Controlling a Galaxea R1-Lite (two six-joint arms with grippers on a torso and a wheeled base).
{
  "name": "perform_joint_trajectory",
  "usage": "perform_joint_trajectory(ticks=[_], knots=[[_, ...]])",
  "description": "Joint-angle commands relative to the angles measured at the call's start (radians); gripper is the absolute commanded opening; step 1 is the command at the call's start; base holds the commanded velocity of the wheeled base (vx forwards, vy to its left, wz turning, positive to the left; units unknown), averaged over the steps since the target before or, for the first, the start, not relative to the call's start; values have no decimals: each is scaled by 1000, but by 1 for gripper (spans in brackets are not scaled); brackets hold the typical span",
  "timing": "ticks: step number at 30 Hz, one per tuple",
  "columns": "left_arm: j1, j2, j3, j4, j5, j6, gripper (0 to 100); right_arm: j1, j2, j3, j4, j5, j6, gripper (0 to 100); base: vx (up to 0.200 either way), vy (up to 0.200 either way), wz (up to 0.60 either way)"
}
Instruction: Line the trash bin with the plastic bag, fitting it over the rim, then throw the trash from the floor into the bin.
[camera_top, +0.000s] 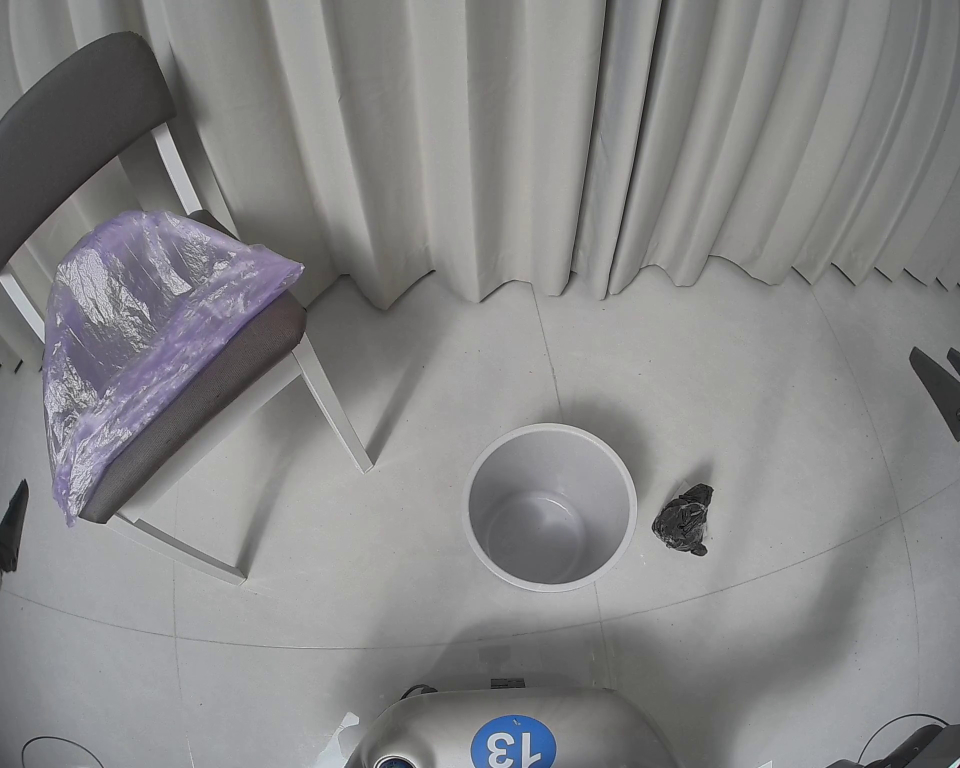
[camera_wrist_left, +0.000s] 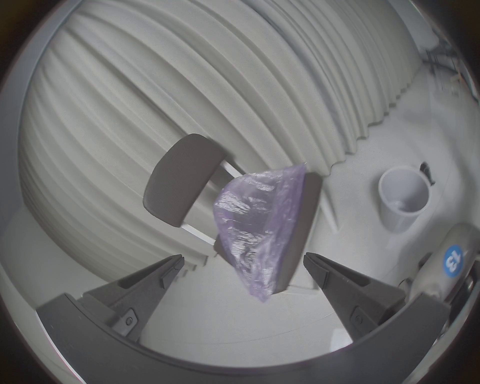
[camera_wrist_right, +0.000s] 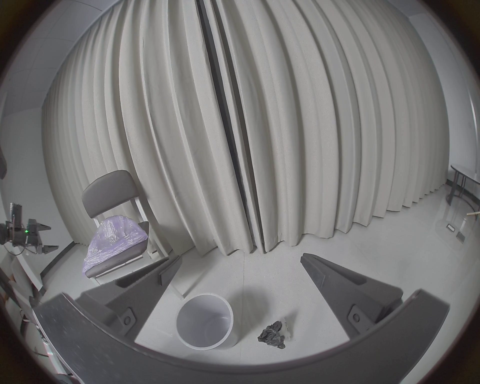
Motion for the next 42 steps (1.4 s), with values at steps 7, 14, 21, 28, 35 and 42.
perform_joint_trajectory(ticks=[7,14,21,28,35,42], knots=[[99,344,-166,-12,11,183,100,182,149,42,-25,-21,70,100,0,0,0],[131,498,-161,-14,14,181,100,203,162,39,-39,-35,117,100,0,0,0],[211,589,-134,-48,11,200,100,200,162,25,-37,-101,120,100,0,0,0],[324,661,-117,-71,-75,226,100,202,165,37,-31,-102,146,100,0,0,0],[410,776,-71,-276,-163,232,100,202,157,56,-28,-105,195,100,0,0,0],[452,868,-94,-393,-201,234,100,200,151,53,-28,-108,235,100,0,0,0]])
